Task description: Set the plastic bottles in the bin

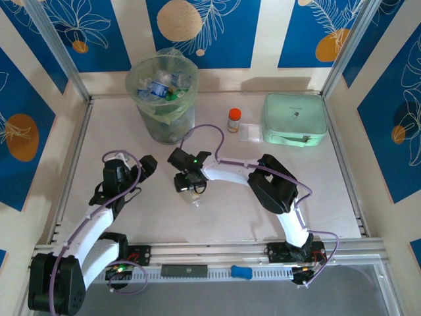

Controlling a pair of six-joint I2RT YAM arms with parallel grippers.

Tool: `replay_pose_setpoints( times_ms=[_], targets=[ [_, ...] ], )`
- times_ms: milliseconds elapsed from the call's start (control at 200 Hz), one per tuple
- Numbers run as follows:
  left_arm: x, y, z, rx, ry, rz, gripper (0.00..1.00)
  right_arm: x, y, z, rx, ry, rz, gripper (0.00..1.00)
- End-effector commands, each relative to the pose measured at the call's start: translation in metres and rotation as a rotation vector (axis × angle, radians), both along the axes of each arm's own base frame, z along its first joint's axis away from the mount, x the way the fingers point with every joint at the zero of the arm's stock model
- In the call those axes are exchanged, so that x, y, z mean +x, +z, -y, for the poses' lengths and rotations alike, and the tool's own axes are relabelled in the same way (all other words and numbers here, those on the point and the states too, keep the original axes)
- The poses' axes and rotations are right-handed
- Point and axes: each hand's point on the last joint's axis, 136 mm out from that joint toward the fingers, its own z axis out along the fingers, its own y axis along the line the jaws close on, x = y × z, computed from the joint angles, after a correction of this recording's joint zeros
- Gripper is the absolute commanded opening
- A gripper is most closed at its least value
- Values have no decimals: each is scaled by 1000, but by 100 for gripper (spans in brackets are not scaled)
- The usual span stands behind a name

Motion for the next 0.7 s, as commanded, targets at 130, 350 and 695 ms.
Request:
replay_pose_setpoints(
  times_ms=[130, 350, 695],
  targets=[
    [-1, 4, 10, -41, -39, 16, 99, 5, 17, 6, 98, -32, 5, 49],
    [2, 15, 26, -64, -92, 45, 99, 26, 47, 21, 256, -112, 14, 48],
    [2, 30, 101, -38, -299, 118, 100, 65, 85, 81, 474, -351, 41, 46]
  ],
)
